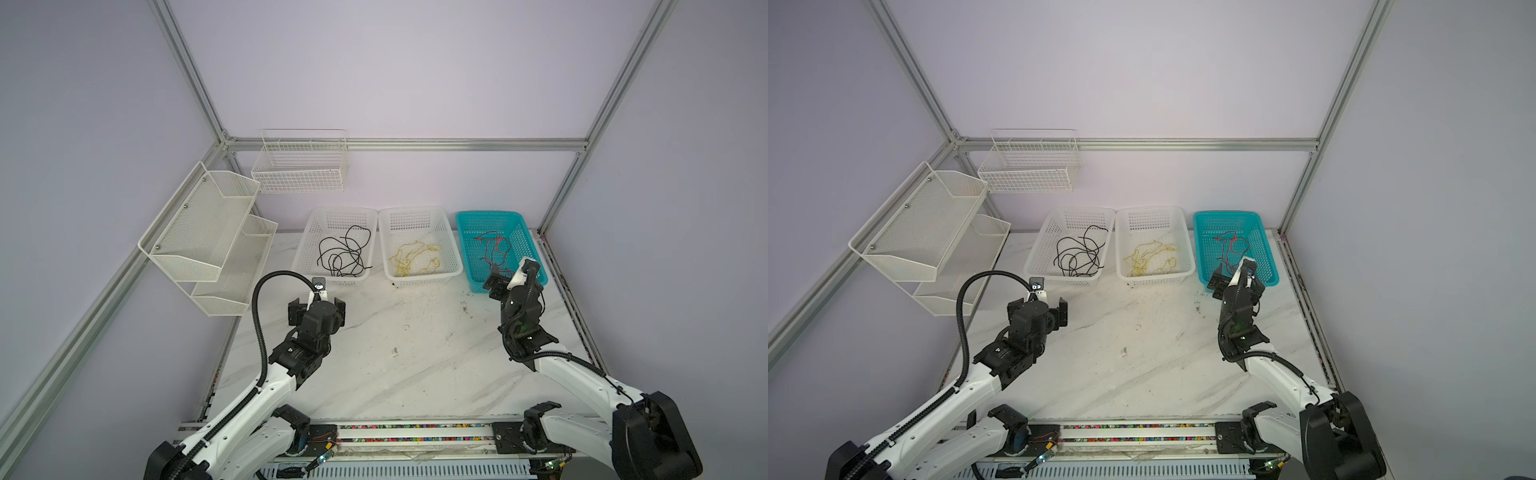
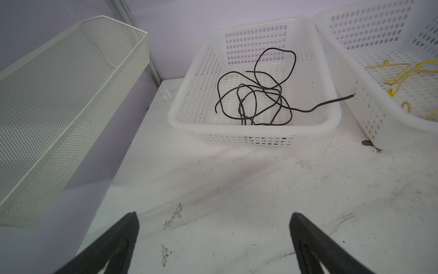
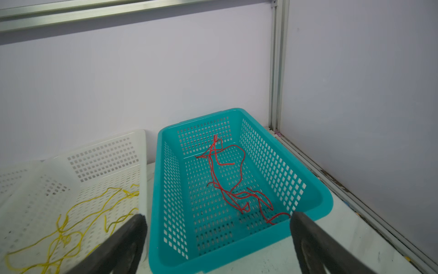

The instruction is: Untangle the cables

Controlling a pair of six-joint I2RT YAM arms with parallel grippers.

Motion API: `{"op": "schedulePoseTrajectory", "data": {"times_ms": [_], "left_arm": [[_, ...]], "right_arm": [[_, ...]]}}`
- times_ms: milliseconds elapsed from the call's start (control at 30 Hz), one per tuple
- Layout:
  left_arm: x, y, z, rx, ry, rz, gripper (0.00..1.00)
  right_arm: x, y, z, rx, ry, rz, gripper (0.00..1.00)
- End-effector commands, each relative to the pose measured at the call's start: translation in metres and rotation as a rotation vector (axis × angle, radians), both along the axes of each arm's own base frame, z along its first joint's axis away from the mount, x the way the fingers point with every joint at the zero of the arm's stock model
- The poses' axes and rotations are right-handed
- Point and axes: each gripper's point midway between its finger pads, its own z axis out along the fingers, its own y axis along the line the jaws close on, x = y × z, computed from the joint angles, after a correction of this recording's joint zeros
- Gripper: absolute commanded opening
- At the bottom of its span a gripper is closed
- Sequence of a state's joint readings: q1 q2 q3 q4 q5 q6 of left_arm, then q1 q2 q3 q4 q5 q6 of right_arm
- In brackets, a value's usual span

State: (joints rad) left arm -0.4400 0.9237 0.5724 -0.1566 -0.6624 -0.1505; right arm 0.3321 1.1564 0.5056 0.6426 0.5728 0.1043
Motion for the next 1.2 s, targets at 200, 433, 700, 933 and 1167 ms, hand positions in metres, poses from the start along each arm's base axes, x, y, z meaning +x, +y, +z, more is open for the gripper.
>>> {"op": "schedulePoseTrajectory", "data": {"times_ms": [200, 433, 700, 933, 1167], "left_arm": [[0.031, 0.013, -0.024, -0.056, -0.064, 0.028, 1.00], [0.047, 0.028, -0.022, -0.016, -0.122, 0.047, 1.00], [0.054, 0.047, -0.046, -0.067, -0.129, 0.058, 1.00], [0.062, 0.064, -0.054, -0.148, -0.181, 0.067, 1.00], [0.074, 0.070, -0.058, -0.178, -0.166, 0.045, 1.00]], "right_arm": [[0.015, -0.015, -0.017, -0.047, -0.092, -0.060, 0.97], [0.018, -0.034, -0.049, -0.029, -0.125, -0.090, 0.97], [0.026, -0.035, -0.063, -0.094, -0.173, -0.044, 0.97], [0.056, -0.037, -0.088, -0.070, -0.063, -0.008, 0.97], [0.056, -0.039, -0.086, -0.083, -0.064, -0.014, 0.97]]}}
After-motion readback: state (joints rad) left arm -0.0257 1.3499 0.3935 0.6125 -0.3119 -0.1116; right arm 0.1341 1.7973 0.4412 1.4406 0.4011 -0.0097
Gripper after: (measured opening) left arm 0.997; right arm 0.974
